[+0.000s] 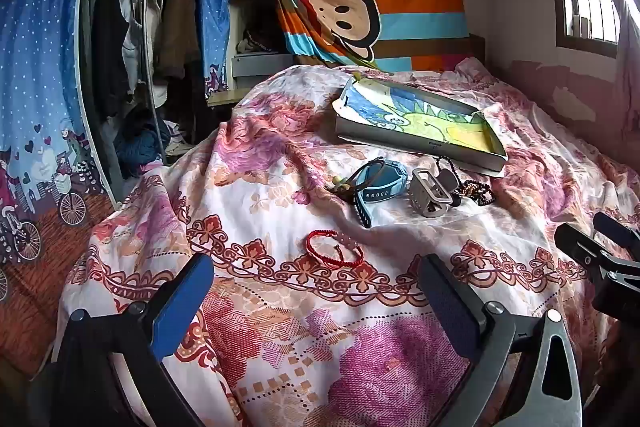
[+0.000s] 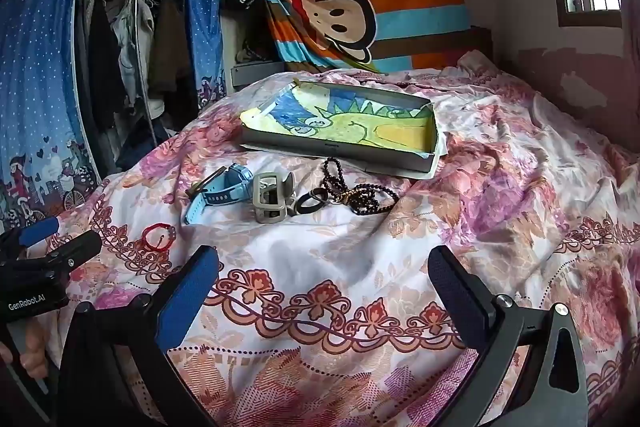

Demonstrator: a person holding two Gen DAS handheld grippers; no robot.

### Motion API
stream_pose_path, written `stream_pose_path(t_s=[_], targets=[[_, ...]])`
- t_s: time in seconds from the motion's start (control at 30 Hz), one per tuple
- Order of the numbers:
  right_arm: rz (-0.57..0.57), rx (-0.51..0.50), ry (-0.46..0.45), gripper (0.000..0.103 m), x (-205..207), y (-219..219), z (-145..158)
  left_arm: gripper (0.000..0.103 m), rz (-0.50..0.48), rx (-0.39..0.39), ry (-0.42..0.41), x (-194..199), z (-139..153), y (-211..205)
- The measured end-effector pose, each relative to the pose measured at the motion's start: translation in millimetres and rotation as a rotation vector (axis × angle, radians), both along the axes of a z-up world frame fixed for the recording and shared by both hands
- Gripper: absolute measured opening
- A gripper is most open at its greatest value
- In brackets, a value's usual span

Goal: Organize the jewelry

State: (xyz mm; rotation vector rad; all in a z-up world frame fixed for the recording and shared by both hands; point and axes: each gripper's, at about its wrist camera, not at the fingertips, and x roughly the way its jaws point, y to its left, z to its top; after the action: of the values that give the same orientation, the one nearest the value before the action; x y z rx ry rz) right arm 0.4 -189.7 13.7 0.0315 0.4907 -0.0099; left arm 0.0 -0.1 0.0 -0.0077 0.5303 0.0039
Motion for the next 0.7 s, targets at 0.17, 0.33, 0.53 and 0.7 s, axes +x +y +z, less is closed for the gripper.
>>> stream_pose_path(t_s=[0.17,0.33,0.53,0.7], targets=[[0.001,0.0,0.0,0.102,0.2,-0.5,0.0,0.103,0.0,0.0,0.002,0.4,-0.2,-0.1],[-0.001,-0.001,0.002,0.102,0.3,-0.9,-0.5,0.103,0.001,0.001,-0.001,0.3,0.0,0.1],[0.003,-0.002,0.01,0.102,0.8,-1.3,-2.3,0.103,-0.001,0.0,0.0,0.2,-0.1,-0.1],[0.004,-0.003,0.012,0.102,1.8,-1.5,-4.0,0.103,0.0,0.001,-0.004,0.1,0.0,0.0]])
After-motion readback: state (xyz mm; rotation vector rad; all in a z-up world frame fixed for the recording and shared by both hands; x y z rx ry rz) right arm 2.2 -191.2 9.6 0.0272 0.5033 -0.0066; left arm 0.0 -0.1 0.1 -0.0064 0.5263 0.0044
